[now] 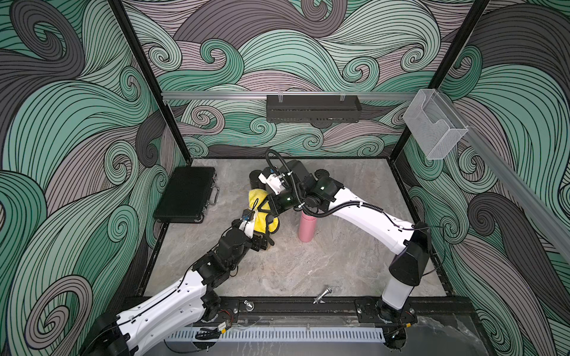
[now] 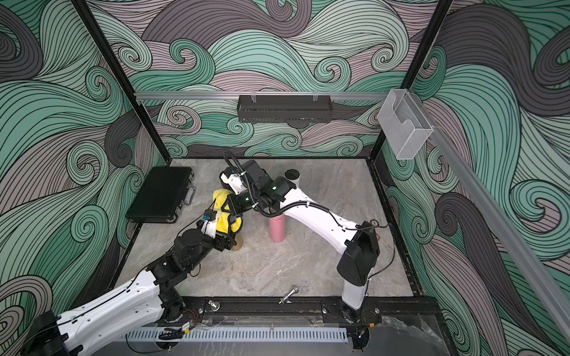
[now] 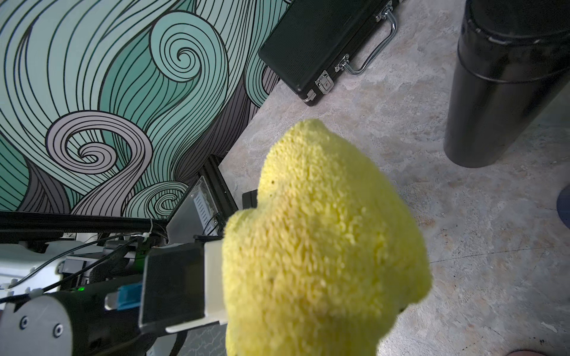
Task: Wipe the surface of the thermos
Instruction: Wipe the dirt from the surface of the thermos.
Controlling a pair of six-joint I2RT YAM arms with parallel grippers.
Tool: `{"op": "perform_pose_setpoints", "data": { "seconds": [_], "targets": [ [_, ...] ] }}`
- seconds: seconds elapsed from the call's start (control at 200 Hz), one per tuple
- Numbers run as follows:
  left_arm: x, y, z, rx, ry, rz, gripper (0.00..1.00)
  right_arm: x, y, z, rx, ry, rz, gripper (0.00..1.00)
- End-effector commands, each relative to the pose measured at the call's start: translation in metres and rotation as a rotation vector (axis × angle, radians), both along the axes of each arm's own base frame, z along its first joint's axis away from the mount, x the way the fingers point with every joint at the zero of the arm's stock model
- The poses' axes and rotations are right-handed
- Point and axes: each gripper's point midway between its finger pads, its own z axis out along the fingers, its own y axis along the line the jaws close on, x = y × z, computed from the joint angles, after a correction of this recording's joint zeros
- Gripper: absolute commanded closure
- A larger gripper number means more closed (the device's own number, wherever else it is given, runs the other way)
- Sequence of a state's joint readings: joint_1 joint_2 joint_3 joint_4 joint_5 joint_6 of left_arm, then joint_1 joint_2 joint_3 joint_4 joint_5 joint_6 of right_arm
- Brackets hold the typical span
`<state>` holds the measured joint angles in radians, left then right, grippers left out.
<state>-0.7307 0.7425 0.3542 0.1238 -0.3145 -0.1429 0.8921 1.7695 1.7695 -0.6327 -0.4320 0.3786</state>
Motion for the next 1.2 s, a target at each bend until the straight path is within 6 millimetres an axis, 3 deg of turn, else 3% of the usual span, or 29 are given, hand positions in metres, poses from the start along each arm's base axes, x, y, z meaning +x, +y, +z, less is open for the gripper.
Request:
{"op": "perform_pose_setpoints", "data": {
  "seconds": [0.0, 0.38, 0.58, 0.886, 0.976, 1.076, 1.196],
  "targets": [
    [0.003, 0.002, 0.019, -0.016, -0.024, 0.017, 0.01, 0.0, -0.013, 0.034, 0.056, -0.058, -0.033, 1.0],
    [0.011, -0.01, 0.019, -0.031, -0.016, -0.002, 0.01, 0.011, -0.029, 0.038, 0.07, -0.072, -0.083, 1.0],
    [0.024, -0.008, 0.014, -0.05, 0.003, 0.077, 0.01, 0.014, -0.05, 0.043, 0.076, -0.091, -0.126, 1.0],
    [0.026, -0.015, 0.014, -0.04, 0.01, 0.052, 0.02, 0.014, -0.085, 0.04, 0.077, -0.098, -0.196, 1.0],
    [0.026, -0.015, 0.018, -0.042, 0.002, 0.049, 0.07, 0.014, -0.094, 0.041, 0.082, -0.106, -0.217, 1.0],
    [0.025, -0.017, 0.016, -0.022, 0.011, 0.034, 0.19, 0.016, -0.102, 0.039, 0.08, -0.107, -0.235, 1.0],
    [0.024, -0.017, 0.012, -0.003, 0.031, 0.031, 0.62, 0.014, -0.105, 0.035, 0.076, -0.101, -0.234, 1.0]
  ]
}}
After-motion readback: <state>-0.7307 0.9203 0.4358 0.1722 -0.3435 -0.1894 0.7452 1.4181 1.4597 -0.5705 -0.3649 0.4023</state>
